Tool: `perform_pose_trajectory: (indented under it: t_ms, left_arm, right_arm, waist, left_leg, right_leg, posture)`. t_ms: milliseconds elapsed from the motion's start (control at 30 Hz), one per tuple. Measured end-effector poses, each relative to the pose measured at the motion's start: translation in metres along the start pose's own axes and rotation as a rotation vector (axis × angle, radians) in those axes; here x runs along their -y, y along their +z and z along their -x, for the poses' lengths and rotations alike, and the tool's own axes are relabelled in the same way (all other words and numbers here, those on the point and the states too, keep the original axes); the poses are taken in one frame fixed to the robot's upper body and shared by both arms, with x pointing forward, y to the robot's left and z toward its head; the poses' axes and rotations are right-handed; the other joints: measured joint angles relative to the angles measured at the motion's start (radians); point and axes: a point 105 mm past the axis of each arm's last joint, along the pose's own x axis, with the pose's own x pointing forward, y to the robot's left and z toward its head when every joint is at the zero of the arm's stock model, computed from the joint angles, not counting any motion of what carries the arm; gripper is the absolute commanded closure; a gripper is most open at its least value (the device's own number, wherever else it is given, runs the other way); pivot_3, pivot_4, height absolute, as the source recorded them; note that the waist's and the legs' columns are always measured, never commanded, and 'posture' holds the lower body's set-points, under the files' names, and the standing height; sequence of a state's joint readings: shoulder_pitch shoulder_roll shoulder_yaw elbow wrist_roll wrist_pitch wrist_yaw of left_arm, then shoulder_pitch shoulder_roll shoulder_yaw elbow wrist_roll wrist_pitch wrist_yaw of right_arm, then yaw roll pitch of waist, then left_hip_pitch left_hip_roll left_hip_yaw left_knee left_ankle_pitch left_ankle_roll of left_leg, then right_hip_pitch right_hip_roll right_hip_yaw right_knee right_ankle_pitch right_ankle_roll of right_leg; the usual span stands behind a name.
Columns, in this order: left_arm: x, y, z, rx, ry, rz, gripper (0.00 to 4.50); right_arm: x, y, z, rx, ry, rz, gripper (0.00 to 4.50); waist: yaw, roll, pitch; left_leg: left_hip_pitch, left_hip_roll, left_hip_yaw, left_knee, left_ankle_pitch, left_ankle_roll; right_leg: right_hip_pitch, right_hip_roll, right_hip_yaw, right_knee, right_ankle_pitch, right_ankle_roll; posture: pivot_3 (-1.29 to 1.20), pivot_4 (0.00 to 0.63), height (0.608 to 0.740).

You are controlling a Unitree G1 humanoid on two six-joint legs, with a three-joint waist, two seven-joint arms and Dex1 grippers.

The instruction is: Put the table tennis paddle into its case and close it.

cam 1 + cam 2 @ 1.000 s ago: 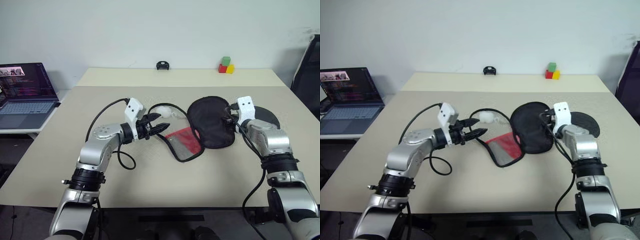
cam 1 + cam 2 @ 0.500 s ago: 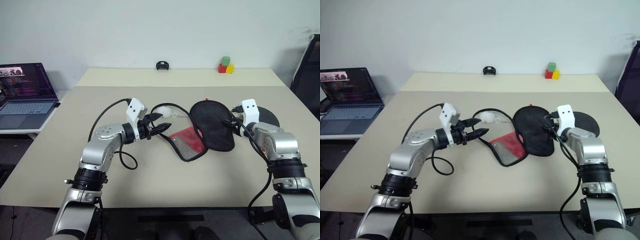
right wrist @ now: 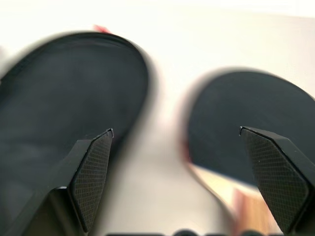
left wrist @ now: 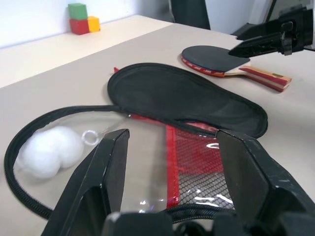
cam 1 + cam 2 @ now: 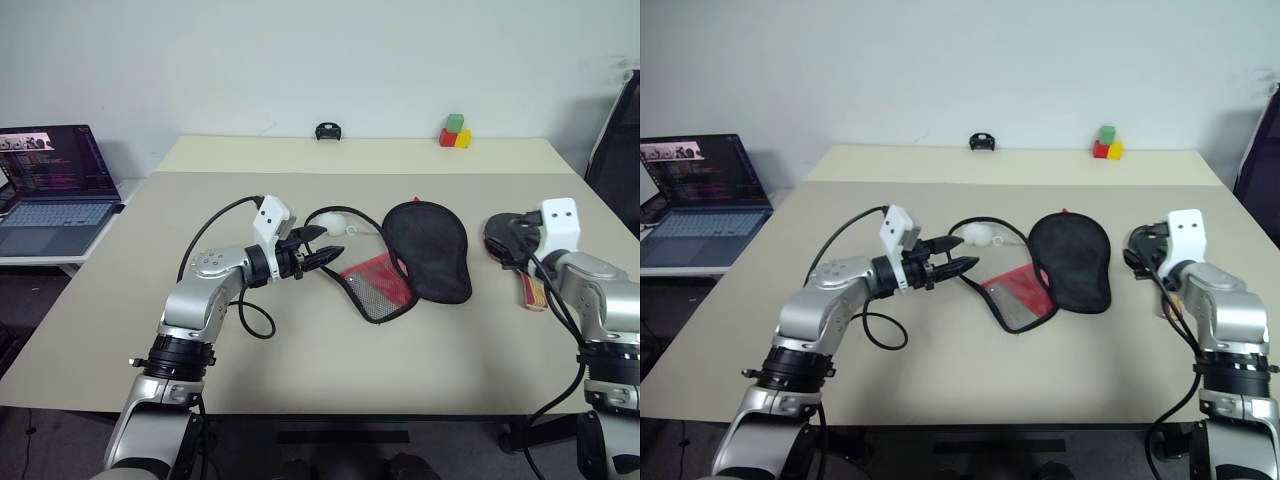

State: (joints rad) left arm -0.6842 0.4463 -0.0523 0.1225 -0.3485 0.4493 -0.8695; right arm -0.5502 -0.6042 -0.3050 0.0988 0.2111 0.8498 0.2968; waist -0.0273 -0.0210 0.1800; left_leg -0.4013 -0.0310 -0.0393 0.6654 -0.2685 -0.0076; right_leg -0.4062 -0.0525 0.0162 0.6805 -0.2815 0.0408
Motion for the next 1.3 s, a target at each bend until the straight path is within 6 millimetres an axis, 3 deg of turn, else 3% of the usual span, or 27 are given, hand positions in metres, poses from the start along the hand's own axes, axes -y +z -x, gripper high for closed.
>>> perform_pose_trajectory:
  t_ms: [67,167,500,1000,1133,1300]
  left_arm:
    - [0.001,0.006,-0.002,0.009,-0.019,-0.016,1.44]
    - [0.006,0.012,-0.008,0.021,-0.044,-0.030,1.44]
    - [0.006,0.010,-0.012,0.017,-0.062,-0.045,1.44]
    - [0.005,0.010,-0.012,0.017,-0.054,-0.054,1.44]
    - [0.004,0.010,-0.010,0.011,-0.048,-0.057,1.44]
    - [0.000,0.009,-0.006,0.002,-0.034,-0.062,1.44]
  right_arm:
    - [0.016,-0.012,0.005,-0.031,-0.066,-0.011,0.01]
    - [0.022,-0.022,0.007,-0.056,-0.096,-0.012,0.01]
    - [0.017,-0.050,-0.005,-0.154,-0.075,-0.045,0.01]
    - [0.014,-0.053,-0.034,-0.194,-0.057,-0.027,0.01]
    - [0.013,-0.055,-0.037,-0.202,-0.052,-0.048,0.86]
    - [0.012,-0.058,-0.037,-0.213,-0.049,-0.083,2.55]
  waist:
    - [0.000,0.000,0.000]
    - [-0.005,0.000,0.000]
    - [-0.005,0.000,0.000]
    - [-0.009,-0.002,-0.002]
    - [-0.008,-0.003,-0.002]
    - [-0.005,-0.003,-0.002]
  left_leg:
    - [0.000,0.000,0.000,0.000,0.000,0.000]
    - [0.001,0.000,0.002,0.000,0.000,0.000]
    - [0.002,0.000,0.002,0.000,0.000,0.001]
    - [0.005,0.001,0.007,0.003,0.002,0.003]
    - [0.006,0.001,0.006,0.006,0.002,0.004]
    - [0.011,0.001,0.002,0.006,0.002,0.004]
  right_leg:
    - [0.000,0.000,0.000,0.000,0.000,0.000]
    - [0.000,0.000,0.001,0.001,0.000,0.000]
    - [0.001,0.001,0.001,0.001,0.000,0.000]
    - [0.003,0.001,0.001,0.001,0.006,0.001]
    - [0.007,0.001,0.001,0.001,0.007,0.002]
    - [0.015,0.001,0.001,-0.001,0.007,0.002]
  posture:
    - [0.00,0.150,0.740]
    - [0.00,0.150,0.740]
    - [0.00,0.150,0.740]
    - [0.00,0.150,0.740]
    - [0.00,0.150,0.740]
    - [0.00,0.150,0.740]
